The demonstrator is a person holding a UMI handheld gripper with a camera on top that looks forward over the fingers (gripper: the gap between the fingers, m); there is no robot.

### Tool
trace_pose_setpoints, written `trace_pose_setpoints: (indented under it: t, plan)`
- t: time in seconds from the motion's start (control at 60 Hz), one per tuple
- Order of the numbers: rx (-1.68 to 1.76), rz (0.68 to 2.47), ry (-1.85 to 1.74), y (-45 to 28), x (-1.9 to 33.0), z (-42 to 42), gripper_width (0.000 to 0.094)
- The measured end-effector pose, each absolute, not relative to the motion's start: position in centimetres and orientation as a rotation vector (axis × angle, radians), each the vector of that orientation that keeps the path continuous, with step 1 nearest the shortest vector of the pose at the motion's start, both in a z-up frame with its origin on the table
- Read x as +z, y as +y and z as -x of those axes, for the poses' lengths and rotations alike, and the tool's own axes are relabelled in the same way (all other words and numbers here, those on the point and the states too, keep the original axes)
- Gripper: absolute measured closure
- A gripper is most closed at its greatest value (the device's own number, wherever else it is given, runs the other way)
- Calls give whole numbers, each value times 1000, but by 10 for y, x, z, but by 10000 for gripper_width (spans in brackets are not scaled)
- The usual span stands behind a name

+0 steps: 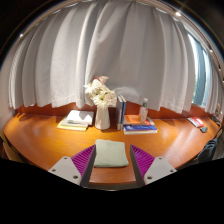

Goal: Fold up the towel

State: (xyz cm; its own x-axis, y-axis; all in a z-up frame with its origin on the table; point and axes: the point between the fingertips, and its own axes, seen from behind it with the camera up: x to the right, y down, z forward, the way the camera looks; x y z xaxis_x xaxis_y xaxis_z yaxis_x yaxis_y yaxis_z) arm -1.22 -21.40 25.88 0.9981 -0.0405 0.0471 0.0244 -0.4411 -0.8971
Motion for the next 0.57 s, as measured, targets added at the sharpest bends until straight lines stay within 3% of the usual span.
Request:
trace_pose_setpoints:
  t: [0.567]
  plan:
    - [-55, 2026, -17, -271, 272, 56, 277]
